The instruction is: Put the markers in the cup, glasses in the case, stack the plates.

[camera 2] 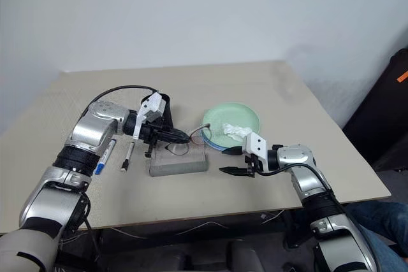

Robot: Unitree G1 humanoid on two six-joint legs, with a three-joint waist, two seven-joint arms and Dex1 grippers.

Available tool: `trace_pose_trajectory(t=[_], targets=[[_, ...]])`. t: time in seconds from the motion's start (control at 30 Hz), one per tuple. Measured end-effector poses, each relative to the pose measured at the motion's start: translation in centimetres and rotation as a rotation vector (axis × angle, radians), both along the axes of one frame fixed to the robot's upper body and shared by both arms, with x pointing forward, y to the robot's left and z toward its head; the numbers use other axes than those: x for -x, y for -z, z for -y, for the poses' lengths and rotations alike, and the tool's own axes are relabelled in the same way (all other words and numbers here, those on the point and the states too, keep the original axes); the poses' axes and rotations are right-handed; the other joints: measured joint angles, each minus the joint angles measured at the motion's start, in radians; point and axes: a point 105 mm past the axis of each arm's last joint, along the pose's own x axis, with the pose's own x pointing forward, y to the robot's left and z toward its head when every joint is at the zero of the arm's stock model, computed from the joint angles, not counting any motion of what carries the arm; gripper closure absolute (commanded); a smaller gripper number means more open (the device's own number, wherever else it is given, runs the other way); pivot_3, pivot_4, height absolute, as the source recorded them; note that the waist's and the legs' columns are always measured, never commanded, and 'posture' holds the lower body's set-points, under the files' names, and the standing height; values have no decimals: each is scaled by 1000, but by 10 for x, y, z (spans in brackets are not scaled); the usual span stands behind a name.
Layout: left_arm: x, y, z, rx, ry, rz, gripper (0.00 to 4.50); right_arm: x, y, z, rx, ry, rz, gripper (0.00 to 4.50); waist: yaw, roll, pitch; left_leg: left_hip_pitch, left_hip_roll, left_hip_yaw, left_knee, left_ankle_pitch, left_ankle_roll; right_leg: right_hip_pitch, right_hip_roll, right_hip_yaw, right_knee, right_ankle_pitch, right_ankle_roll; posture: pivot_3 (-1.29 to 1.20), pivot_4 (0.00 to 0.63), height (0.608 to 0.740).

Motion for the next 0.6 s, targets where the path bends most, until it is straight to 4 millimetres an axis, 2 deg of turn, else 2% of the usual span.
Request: trace_pose_trajectory(t=[0.17,0.27,0.47,0.6], targets=[[-4,32,-14,-129,-10,-9,4455,0,1,2,9,-2,-4,1747,2,-1,0,-2,0,0,1,0,0,0,0,0,0,0,0,0,0,740],[-3,44,-14,-157,2,-18,4455,0,1,2,11,-1,-5,1747,3,-1,0,-2,-1,0,1,0,0,0,0,1,-1,0,0,0,0,740],[-7,48,-10,-194,35,-5,4455,0,1,3,12,0,-5,1747,2,-1,0,-2,-1,0,1,0,0,0,0,1,-1,0,0,0,0,740],[-2,52,-7,-190,71,-51,4455,0,1,3,14,2,-4,1747,1,-2,0,-2,0,0,1,0,0,0,0,1,0,0,0,0,0,740]])
